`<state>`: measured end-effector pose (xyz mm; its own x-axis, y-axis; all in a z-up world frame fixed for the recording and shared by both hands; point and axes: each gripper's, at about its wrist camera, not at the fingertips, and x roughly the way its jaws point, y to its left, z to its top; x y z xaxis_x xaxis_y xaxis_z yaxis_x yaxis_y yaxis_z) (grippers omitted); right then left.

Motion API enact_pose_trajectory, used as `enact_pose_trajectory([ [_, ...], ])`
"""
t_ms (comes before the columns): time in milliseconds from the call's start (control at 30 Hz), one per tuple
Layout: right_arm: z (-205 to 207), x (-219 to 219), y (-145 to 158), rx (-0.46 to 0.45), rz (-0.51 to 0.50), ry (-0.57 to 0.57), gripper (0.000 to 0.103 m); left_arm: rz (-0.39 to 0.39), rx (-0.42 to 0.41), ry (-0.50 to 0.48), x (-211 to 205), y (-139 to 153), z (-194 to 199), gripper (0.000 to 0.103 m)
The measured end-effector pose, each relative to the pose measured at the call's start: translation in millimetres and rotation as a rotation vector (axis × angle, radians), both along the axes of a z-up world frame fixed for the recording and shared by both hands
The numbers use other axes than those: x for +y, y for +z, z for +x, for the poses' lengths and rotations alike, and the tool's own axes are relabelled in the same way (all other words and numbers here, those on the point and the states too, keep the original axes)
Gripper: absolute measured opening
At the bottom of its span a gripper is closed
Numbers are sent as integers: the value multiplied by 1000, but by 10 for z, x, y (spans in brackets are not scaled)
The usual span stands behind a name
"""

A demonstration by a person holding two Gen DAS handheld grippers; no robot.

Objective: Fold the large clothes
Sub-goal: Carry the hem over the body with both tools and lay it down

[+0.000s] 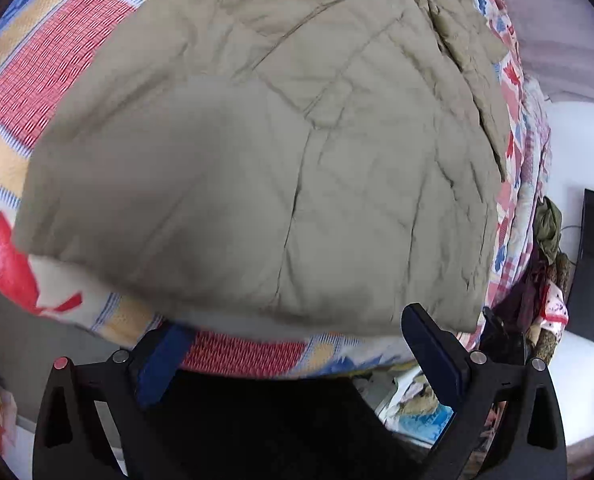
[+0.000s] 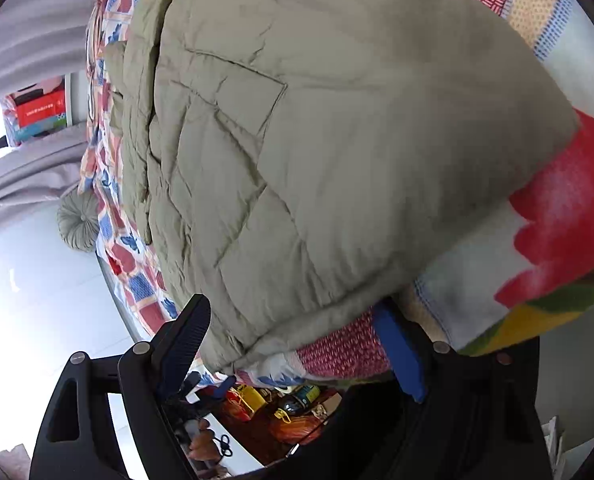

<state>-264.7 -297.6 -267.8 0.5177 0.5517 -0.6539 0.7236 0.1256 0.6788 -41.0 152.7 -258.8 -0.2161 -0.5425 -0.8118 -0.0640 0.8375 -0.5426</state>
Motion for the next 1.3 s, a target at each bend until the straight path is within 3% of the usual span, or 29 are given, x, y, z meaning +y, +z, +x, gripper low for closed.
enact_pose_trajectory([
  [233, 132, -37, -98, -47, 38, -53, 85, -14, -46, 54, -235, -102, 210, 102],
  [267, 141, -47, -116, -54, 48, -64, 85, -11, -48, 66, -253, -108, 224, 97],
  [333, 142, -62, -167, -79, 86, -99, 85, -6, -49, 82, -257, -121, 268, 77],
  [400, 137, -64, -216, -101, 135, -157, 79, 4, -51, 84, -280, -119, 305, 35],
  [467, 125, -69, -232, -95, 159, -187, 41, 4, -51, 76, -274, -111, 349, 20],
  [500, 126, -74, -238, -80, 162, -188, 31, 8, -64, 73, -265, -84, 369, 16],
  [533, 134, -80, -241, -65, 159, -184, 19, 13, -81, 62, -280, -37, 391, 15],
  [567, 139, -78, -228, -64, 157, -179, 14, 16, -99, 52, -297, 15, 410, 15],
  [633, 176, -95, -170, -75, 136, -155, 11, 9, -144, 31, -335, 171, 469, 15],
  [967, 900, -311, 645, -229, -59, 24, 10, -77, -367, 30, -516, 982, 1085, 15],
  [1167, 1521, -598, 1238, -368, -188, 80, 10, -117, -549, -6, -831, 1530, 1695, 15],
  [1300, 2076, -837, 1658, -449, -303, 140, 10, -87, -651, -18, -1116, 1767, 2237, 15],
])
